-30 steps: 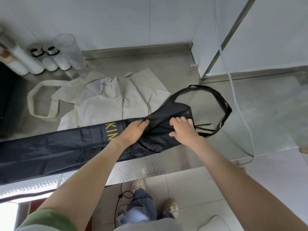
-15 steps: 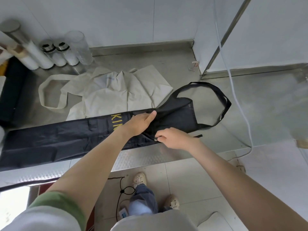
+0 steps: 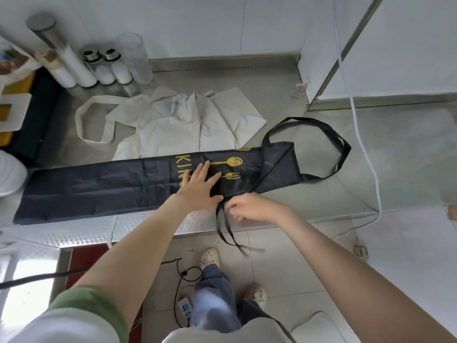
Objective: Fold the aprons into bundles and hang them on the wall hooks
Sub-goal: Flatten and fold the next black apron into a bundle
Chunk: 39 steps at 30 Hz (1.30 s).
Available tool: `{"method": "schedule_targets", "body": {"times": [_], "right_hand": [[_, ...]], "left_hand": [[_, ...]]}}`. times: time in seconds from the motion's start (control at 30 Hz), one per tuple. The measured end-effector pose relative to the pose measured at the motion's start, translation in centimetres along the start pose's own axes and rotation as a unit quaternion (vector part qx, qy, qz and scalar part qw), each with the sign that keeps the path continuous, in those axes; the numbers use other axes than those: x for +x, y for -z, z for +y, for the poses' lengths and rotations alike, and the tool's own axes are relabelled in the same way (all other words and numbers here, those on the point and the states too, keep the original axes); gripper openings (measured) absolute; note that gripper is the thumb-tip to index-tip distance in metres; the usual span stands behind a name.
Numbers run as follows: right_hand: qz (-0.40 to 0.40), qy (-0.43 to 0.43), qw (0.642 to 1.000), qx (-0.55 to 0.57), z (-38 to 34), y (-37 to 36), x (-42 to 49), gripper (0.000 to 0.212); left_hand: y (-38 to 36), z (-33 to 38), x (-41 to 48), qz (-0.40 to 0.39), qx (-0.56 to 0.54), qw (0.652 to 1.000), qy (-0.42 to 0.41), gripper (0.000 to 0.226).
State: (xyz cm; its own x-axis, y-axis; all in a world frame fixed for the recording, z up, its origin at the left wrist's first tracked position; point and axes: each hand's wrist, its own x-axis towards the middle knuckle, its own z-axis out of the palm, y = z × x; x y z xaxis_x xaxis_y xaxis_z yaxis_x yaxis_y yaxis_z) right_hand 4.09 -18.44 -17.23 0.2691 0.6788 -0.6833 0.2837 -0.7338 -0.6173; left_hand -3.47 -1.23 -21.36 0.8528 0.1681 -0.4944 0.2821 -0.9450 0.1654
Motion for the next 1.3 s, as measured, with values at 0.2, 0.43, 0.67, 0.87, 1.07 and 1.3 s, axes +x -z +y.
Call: {"method": "schedule_targets", "body": {"times": [0.2,0.43,0.67,0.87,1.07,1.3], "right_hand": [[0.364,-0.109,0.925,0.009,4.4,3.3,0.6,0.013],[0.239,0.073,0.853,-0.459,5.0,6.8,1.8,0.072],[0.26,-0.003,0.813,-0.521,8.1,9.4,1.4,0.038],[0.376,-0.264,0.853,-0.249,12.6,10.2,-2.0,0.037],[0.524,-0.342,0.774,0.099,14.9,10.5,-1.7,0.066],[0.609,-0.24,0.511,0.557,15.2,12.2,-0.7,0.075]], "left_hand": [[0.5,1.7,1.2,0.049,-0.079,0.989,-0.118,0.04],[1.7,4.8,6.3,0.08,0.008,0.986,-0.144,0.059],[3.4,5.1,7.3,-0.065,0.022,0.995,-0.075,0.111],[5.5,8.7,8.7,-0.047,0.147,0.987,-0.055,0.089],[2.9,11.3,10.1,0.051,0.086,0.983,-0.156,0.074],[1.5,10.0,11.1,-0.056,0.083,0.982,-0.162,0.088]]}}
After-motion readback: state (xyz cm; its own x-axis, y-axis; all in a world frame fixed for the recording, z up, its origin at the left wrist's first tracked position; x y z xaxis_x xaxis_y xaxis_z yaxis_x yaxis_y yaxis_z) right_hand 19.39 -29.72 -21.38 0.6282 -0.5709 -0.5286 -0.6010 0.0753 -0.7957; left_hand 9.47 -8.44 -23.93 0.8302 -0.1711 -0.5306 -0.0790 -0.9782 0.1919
